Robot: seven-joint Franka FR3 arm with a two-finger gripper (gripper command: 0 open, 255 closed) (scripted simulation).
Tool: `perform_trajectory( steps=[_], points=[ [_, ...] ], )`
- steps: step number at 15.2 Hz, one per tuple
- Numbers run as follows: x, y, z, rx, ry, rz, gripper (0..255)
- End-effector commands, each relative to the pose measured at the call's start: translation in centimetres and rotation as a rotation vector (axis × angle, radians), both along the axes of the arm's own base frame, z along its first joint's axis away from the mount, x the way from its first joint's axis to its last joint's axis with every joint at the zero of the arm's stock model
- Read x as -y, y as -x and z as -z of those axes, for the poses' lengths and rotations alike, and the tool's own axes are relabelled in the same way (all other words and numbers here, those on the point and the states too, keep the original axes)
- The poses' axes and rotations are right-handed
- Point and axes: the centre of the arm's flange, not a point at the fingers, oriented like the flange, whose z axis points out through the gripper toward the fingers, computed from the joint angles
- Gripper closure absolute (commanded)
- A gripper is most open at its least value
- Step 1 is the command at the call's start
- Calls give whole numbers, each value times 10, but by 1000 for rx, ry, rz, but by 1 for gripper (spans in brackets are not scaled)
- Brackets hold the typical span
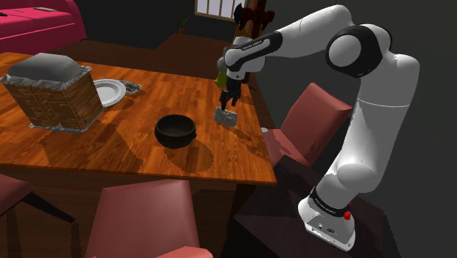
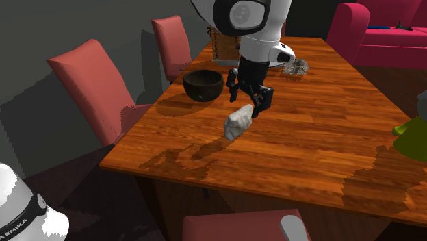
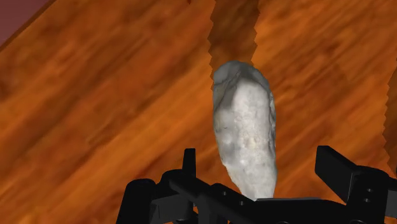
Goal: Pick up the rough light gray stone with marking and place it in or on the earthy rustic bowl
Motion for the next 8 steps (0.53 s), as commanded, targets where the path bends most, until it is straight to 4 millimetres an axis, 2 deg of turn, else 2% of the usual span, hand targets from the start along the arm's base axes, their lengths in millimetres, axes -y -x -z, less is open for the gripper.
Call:
perform_trajectory(
  steps=[1, 6, 8],
  points=[
    [1, -5, 12, 0, 0, -3, 0],
    [-2, -4, 38, 0, 0, -3, 0],
    [-3, -4, 41, 0, 0, -3, 0]
  ],
)
